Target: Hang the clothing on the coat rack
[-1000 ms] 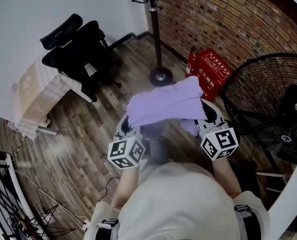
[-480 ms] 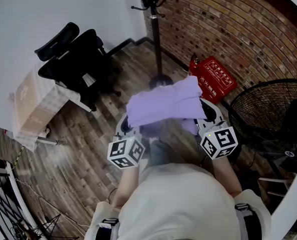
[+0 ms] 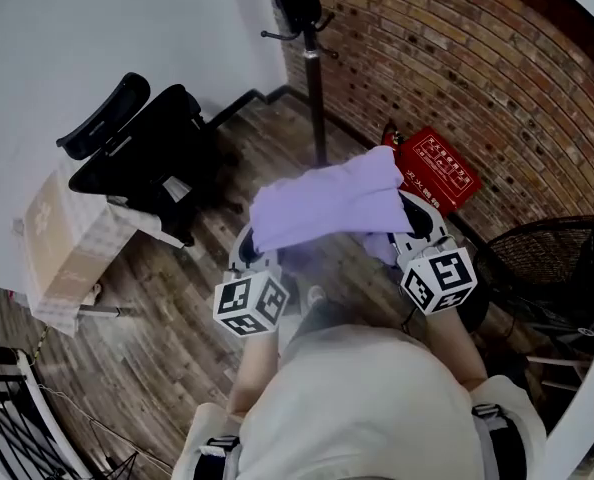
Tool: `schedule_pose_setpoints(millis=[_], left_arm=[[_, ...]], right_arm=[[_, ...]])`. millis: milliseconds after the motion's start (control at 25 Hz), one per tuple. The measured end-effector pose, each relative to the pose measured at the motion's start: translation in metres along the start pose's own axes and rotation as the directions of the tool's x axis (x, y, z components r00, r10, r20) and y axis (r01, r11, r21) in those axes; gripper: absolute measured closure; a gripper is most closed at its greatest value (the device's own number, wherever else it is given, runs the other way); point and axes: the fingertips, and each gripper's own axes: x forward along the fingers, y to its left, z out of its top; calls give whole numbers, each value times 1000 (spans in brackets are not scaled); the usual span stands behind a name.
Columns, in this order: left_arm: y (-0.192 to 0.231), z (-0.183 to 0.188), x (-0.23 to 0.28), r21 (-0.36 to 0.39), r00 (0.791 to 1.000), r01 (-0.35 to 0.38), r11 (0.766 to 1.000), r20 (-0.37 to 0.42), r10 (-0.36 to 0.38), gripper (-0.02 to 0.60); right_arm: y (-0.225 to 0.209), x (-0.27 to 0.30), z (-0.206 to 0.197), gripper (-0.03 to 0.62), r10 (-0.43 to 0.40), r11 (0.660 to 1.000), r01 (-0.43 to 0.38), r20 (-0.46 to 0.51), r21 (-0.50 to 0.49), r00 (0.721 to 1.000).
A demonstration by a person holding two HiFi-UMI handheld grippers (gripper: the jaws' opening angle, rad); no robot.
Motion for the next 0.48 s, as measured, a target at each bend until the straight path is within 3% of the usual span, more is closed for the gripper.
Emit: schedule_pose_setpoints(millis=[480], left_arm=[[44,40,86,21,997,73,997,-5,-73,526]], right_arm=[[-17,92,20,549,-64,998,65,27,-22,998]])
